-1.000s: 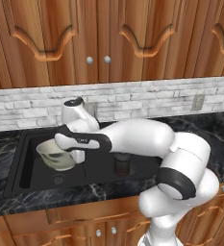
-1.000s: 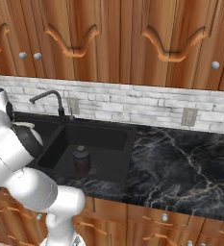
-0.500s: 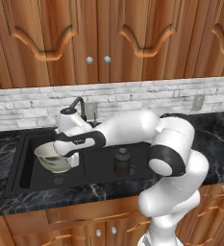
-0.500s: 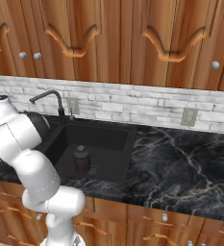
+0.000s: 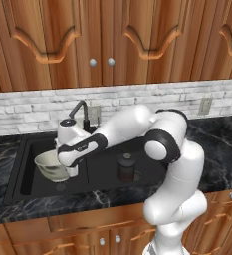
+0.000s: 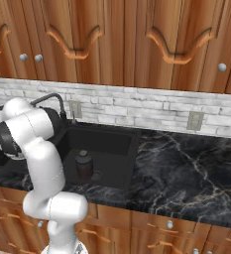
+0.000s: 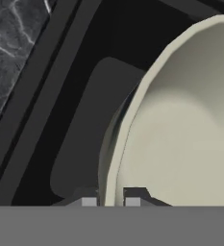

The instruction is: Place the bowl in the left basin and the jug in the right basin of the sink.

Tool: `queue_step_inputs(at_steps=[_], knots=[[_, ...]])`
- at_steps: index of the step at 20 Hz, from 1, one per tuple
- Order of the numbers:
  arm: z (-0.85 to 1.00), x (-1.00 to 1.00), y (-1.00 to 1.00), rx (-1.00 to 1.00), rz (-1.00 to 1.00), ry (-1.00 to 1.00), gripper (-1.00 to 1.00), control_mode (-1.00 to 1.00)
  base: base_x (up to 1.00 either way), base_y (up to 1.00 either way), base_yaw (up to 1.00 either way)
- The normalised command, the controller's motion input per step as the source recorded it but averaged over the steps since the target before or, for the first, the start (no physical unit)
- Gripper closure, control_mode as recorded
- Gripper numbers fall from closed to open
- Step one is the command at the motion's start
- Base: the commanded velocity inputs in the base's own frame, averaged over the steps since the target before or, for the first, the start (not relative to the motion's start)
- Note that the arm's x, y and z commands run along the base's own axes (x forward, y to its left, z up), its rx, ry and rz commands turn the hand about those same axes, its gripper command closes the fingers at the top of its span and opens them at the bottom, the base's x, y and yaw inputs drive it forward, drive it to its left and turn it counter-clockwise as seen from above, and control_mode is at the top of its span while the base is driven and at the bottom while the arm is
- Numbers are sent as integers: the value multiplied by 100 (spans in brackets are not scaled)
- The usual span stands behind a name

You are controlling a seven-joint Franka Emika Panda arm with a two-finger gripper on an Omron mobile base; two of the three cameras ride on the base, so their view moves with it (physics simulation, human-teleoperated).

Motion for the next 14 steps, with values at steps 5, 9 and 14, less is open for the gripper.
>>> queue_step_inputs(at_steps=[5, 9, 14], knots=[[-32, 27, 10, 0, 0, -1, 100, -100, 0, 0, 0], [-29, 22, 12, 0, 0, -2, 100, -100, 0, 0, 0], [-31, 23, 13, 0, -1, -1, 100, -100, 0, 0, 0]])
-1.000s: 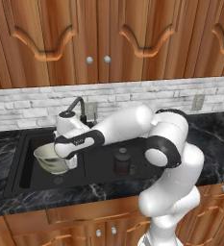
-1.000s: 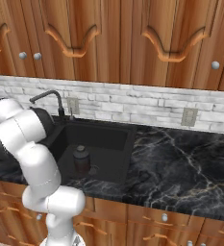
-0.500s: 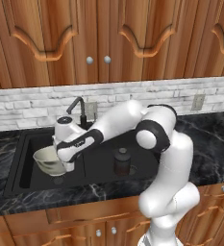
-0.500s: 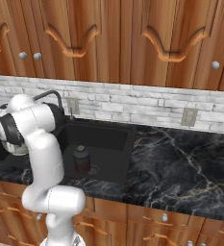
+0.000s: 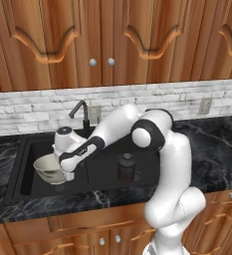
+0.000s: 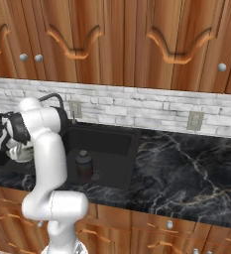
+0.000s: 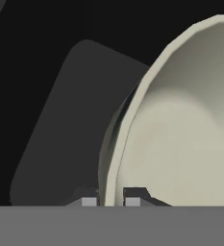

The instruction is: Place the bowl in the left basin and the jug in the right basin of the sink.

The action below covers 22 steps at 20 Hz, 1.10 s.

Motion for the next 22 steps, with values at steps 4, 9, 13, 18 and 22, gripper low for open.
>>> queue_step_inputs(at_steps=[4, 9, 13, 18, 22], knots=[[-31, 21, 11, 0, -1, -4, 100, -100, 0, 0, 0], [-33, 21, 12, 0, -1, -5, 100, -100, 0, 0, 0], [-33, 17, 14, 0, -1, -7, 100, -100, 0, 0, 0], [-30, 13, 13, 0, -1, -9, 100, -100, 0, 0, 0], [-30, 15, 12, 0, -2, -8, 100, -100, 0, 0, 0]])
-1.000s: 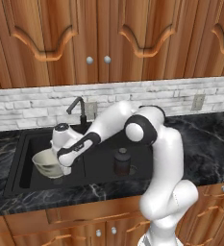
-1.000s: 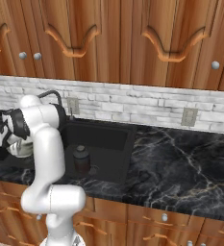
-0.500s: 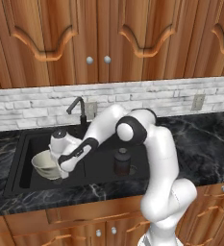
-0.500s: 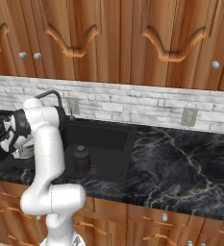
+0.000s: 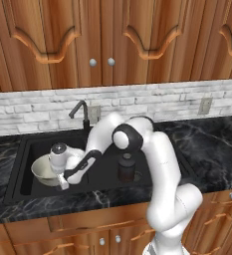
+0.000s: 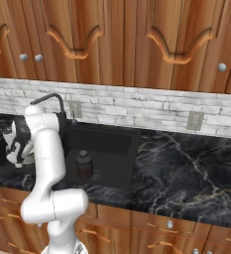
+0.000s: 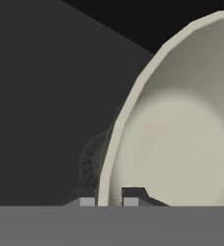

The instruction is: Place the bowl in the left basin and the jug in the right basin of the sink.

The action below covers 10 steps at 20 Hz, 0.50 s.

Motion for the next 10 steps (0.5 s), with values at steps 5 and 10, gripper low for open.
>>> queue_step_inputs(at_steps=[5, 10], knots=[[-28, 15, 10, 0, -1, -5, 100, -100, 0, 0, 0], [-19, 18, 6, 0, 0, -3, 100, -100, 0, 0, 0]])
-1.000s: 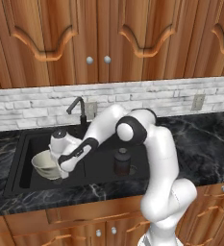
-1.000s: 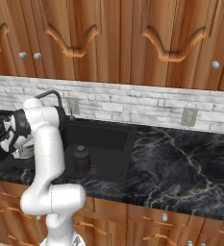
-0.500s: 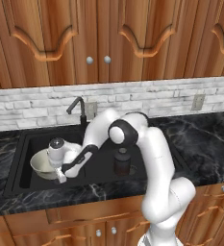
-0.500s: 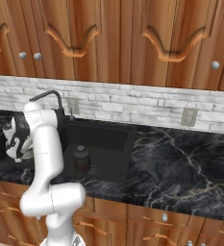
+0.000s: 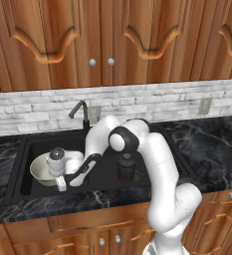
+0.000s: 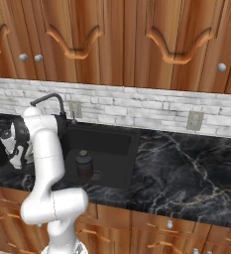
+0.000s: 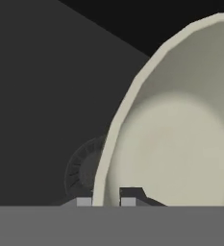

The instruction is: Place the bowl in the left basin and the jug in the right basin of the sink.

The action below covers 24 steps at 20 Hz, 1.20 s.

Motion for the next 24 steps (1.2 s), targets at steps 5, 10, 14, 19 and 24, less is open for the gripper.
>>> queue_step_inputs(at_steps=[5, 10, 14, 19, 24], knots=[[-10, 13, 4, 0, 0, 0, 100, -100, 0, 0, 0], [-8, 6, 0, 0, 0, 0, -100, -100, 0, 0, 0], [2, 0, 0, 0, -2, 0, -100, -100, 0, 0, 0], [18, -2, 0, 0, -1, -1, -100, -100, 0, 0, 0], [29, -9, 0, 0, -3, -4, -100, -100, 0, 0, 0]])
